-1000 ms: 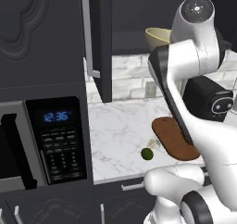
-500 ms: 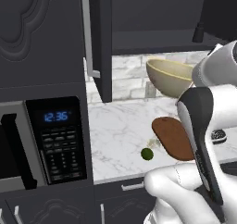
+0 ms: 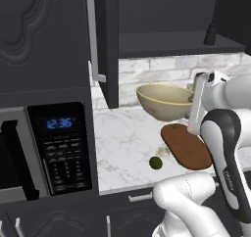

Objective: Open the cabinet. Place the bowl and condiment on the counter. Then place the lime and garlic on the cutting board.

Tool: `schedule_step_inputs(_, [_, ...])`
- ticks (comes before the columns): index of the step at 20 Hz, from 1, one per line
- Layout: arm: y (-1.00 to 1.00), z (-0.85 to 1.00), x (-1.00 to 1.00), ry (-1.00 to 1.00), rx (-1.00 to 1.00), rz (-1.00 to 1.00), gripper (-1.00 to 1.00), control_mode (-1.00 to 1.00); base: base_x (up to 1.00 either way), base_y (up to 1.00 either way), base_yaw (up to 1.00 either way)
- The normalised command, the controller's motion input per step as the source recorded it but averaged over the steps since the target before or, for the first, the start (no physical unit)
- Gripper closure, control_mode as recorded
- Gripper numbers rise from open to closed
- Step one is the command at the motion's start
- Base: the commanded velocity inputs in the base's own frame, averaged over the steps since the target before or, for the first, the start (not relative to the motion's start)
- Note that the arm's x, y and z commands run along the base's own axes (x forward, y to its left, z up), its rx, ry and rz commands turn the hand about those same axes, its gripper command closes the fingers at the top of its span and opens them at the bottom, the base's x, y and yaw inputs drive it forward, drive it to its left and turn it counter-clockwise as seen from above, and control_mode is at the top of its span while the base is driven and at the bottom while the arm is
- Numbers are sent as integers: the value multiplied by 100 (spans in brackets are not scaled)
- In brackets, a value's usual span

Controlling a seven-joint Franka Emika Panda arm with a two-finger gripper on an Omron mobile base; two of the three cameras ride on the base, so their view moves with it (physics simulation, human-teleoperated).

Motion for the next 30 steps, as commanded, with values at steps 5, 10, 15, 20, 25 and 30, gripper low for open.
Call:
schedule_step_inputs(5, [24,-59,68,3,-20,25,100,-100,0,0,0])
schedule_step_inputs(10, [37,-61,63,1,-17,0,100,-100,0,0,0])
schedule_step_inputs(15, [36,-62,67,0,-13,-2,100,-100,0,0,0])
schedule_step_inputs(20, [2,-47,70,0,-3,-5,100,-100,0,0,0])
schedule_step_inputs(25, [2,-46,81,0,0,-1,100,-100,0,0,0])
schedule_step_inputs(30, [19,-33,68,4,0,0,100,-100,0,0,0])
